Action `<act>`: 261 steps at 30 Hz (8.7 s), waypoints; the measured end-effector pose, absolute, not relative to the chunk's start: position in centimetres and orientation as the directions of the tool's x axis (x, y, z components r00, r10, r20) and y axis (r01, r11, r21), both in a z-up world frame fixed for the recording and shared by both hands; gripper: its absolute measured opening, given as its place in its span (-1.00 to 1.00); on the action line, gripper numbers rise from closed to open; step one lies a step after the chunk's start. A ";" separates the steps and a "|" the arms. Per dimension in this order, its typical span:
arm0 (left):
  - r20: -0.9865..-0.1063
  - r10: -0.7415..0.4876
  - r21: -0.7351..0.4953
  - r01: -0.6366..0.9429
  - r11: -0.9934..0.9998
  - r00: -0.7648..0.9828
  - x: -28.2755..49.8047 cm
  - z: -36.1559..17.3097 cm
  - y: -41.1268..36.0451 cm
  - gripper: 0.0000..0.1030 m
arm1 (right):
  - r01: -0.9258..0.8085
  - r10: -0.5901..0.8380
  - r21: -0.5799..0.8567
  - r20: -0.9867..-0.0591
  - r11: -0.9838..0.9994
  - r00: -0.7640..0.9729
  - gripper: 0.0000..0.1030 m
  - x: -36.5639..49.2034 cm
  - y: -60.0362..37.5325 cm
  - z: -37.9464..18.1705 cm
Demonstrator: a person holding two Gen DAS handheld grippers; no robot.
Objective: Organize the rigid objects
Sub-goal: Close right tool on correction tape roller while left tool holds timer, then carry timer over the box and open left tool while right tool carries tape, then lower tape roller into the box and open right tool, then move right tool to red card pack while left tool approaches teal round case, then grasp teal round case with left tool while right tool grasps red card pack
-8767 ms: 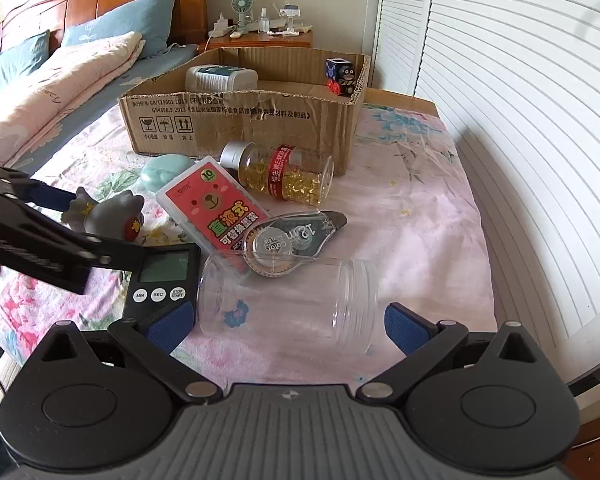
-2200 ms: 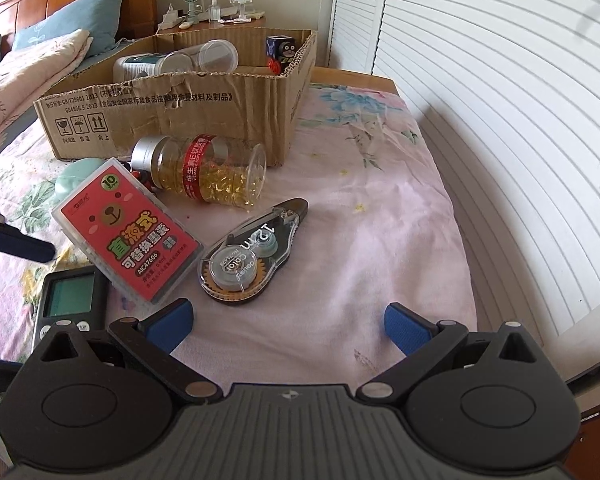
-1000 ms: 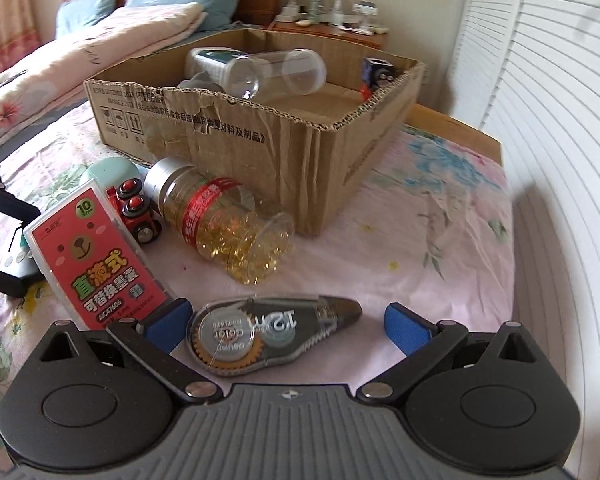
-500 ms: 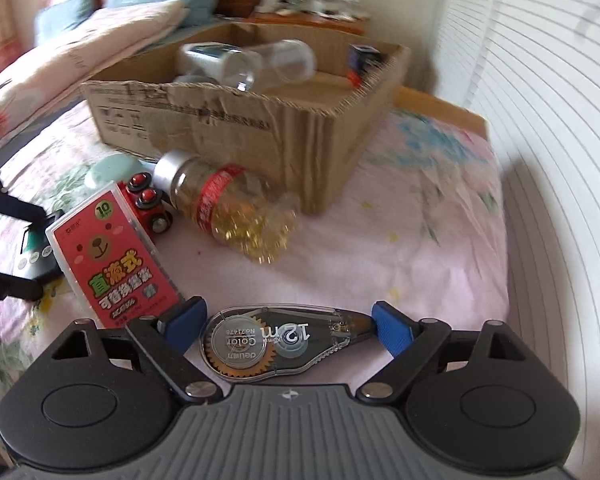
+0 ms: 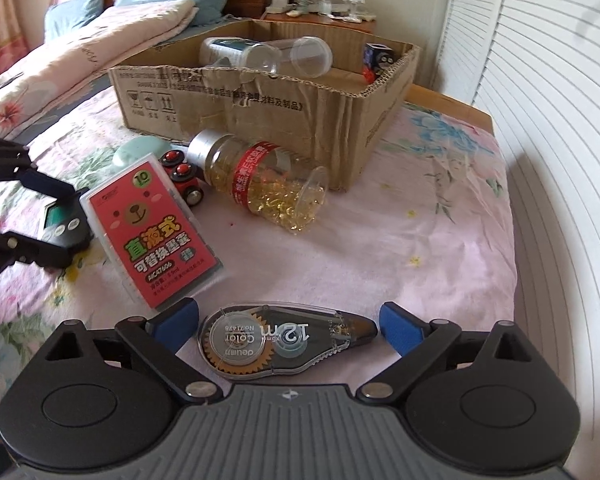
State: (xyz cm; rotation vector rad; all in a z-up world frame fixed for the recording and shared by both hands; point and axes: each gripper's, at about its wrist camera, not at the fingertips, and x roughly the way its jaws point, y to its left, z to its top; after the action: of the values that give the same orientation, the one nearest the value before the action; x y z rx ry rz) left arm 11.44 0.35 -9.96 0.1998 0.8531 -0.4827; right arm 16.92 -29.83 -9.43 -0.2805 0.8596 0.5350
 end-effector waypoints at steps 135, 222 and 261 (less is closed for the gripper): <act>-0.668 -0.252 -0.053 0.294 0.954 0.700 8.0 -2.3 5.8 0.96 | -0.167 0.157 0.071 -0.794 0.983 0.587 1.00 17.6 -18.9 -5.4; -0.783 -0.185 -0.110 0.161 0.981 0.594 19.5 -9.0 2.1 0.97 | -0.114 0.056 -0.025 -0.753 0.993 0.655 1.00 12.5 -25.6 -10.0; -0.747 -0.162 -0.020 0.223 0.975 0.644 18.6 -9.4 1.7 0.24 | -0.203 0.122 -0.024 -0.727 0.979 0.675 1.00 14.1 -24.3 -10.2</act>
State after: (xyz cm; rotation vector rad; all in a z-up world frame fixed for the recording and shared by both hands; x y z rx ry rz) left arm 18.56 1.67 -9.43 0.0763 0.8427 -0.2195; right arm 14.11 -24.32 -10.18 -0.1058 0.8094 0.1827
